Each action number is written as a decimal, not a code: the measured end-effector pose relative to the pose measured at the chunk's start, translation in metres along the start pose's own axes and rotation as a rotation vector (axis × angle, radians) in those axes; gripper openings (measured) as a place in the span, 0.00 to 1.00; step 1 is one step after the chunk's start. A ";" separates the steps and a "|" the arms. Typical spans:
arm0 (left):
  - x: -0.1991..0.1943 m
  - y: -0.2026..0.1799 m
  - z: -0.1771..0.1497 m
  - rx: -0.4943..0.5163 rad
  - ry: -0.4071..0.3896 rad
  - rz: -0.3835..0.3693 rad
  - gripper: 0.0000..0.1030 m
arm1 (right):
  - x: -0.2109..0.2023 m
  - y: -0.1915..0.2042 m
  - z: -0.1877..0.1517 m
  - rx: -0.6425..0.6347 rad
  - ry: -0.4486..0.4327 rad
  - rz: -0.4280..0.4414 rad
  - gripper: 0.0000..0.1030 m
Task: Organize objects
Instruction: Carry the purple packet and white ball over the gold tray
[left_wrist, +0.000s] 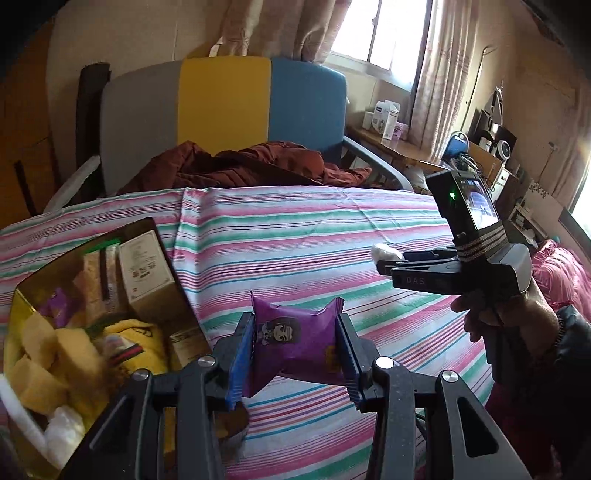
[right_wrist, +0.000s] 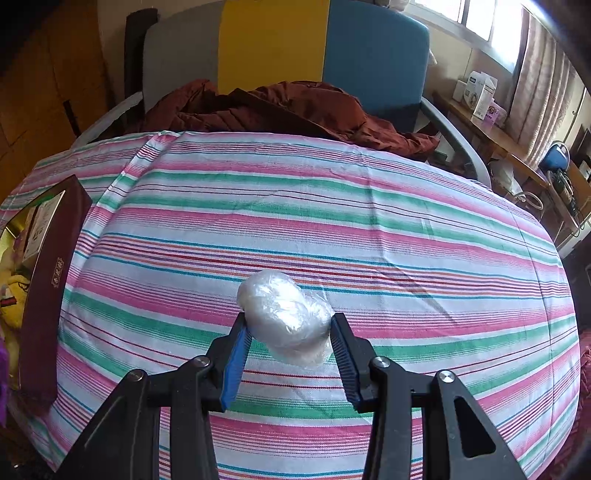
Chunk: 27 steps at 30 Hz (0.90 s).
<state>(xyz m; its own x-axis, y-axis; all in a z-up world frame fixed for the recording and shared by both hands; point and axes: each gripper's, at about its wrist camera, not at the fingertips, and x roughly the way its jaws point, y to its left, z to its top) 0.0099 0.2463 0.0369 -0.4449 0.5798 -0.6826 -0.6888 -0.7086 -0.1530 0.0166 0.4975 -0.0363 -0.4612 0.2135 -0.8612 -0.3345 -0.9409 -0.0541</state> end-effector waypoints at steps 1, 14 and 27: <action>-0.003 0.004 -0.001 -0.007 -0.003 0.004 0.43 | 0.001 0.001 0.000 -0.005 0.006 -0.005 0.42; -0.045 0.085 -0.024 -0.137 -0.048 0.063 0.43 | -0.044 0.070 -0.001 -0.090 -0.044 0.098 0.42; -0.115 0.187 -0.062 -0.330 -0.119 0.158 0.43 | -0.097 0.181 -0.034 -0.152 -0.127 0.434 0.43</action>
<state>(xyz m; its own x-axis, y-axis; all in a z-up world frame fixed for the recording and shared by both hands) -0.0325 0.0221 0.0418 -0.6076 0.4823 -0.6310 -0.3940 -0.8729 -0.2878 0.0291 0.2977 0.0203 -0.6316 -0.1860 -0.7527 0.0312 -0.9761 0.2150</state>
